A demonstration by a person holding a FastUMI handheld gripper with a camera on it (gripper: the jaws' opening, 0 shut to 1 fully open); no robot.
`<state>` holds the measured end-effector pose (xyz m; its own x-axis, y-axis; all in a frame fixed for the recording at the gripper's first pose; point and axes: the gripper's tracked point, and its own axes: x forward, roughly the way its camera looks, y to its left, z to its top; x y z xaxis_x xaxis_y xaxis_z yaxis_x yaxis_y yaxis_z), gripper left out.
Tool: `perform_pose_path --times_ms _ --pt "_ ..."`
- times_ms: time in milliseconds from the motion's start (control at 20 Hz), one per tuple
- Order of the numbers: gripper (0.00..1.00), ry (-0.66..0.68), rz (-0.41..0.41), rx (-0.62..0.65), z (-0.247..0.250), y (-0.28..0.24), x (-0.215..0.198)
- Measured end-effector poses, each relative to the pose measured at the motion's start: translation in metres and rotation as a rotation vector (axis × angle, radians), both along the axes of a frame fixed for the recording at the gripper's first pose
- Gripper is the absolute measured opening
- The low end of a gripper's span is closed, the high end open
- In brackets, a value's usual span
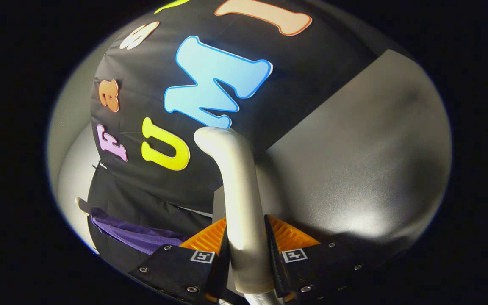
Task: Iron the clothes twice with a garment steamer, once on the left side and once on the right side.
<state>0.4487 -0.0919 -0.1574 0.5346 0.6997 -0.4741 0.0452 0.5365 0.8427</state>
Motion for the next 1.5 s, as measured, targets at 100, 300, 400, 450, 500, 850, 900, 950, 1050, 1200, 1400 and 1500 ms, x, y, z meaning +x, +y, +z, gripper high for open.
perform_pose_path --times_ms 100,300,400,450,500,850,900,950,1050,1200,1400,1500 --pt "0.4 -0.008 -0.01 -0.001 0.0 -0.002 -0.002" --pt "0.35 -0.024 -0.012 -0.015 0.003 -0.001 -0.007" --pt "0.35 -0.054 -0.006 -0.058 0.004 0.001 -0.014" --pt "0.34 -0.076 0.0 -0.094 0.004 0.0 -0.021" --pt "0.34 -0.091 0.005 -0.123 0.005 0.001 -0.028" --pt "0.34 -0.182 -0.017 -0.176 0.047 0.02 -0.095" --pt "0.34 -0.187 -0.029 -0.181 0.051 0.024 -0.107" --pt "0.34 -0.196 -0.04 -0.184 0.056 0.029 -0.122" --pt "0.34 -0.204 -0.073 -0.201 0.063 0.038 -0.152" --pt "0.34 -0.226 -0.13 -0.268 0.07 0.053 -0.19" --pt "0.34 -0.306 -0.189 -0.345 0.094 0.082 -0.241" --pt "0.34 -0.358 -0.203 -0.383 0.106 0.1 -0.258"
